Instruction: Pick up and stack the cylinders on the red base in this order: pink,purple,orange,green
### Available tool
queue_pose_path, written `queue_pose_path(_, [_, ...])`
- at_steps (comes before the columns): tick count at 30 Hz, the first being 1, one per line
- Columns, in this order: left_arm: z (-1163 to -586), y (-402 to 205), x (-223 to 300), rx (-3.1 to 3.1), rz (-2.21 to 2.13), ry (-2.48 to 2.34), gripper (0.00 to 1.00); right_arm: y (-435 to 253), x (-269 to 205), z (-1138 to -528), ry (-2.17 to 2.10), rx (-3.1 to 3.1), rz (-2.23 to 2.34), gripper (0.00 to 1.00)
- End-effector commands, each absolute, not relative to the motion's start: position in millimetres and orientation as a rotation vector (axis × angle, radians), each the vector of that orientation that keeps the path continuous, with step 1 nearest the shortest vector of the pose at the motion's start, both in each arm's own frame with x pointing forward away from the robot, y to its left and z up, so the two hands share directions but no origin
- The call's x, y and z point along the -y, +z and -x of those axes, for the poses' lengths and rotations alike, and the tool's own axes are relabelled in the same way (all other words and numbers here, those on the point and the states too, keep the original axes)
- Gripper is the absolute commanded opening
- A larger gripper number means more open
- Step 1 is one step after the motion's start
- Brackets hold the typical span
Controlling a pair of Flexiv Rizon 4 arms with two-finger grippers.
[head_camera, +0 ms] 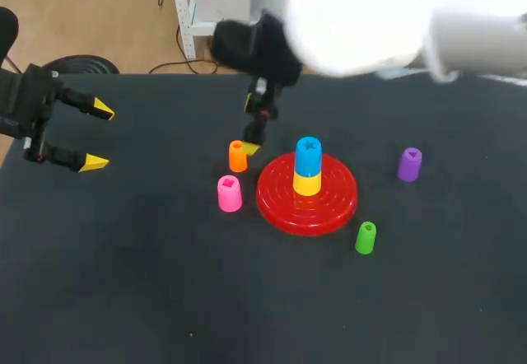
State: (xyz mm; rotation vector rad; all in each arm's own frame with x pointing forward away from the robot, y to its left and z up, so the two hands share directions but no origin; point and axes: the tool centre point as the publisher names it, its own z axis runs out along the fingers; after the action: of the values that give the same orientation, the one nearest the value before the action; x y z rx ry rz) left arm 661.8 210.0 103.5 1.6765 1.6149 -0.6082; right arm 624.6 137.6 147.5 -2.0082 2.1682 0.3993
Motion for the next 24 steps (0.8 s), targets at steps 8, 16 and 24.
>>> queue_pose_path(8, [-661, 103, -210, -1.612, -1.675, -0.606, 1.0, 94, -162, -627, 0.237, -2.166, 2.119, 1.0])
queue_pose_path(16, [-661, 103, -210, -1.612, -1.675, -0.606, 1.0, 74, -159, -629, 0.206, -2.162, 2.122, 1.0])
queue_pose_path(24, [-661, 103, -210, -1.612, -1.675, -0.606, 1.0, 57, -160, -625, 0.23, -2.147, 2.144, 1.0])
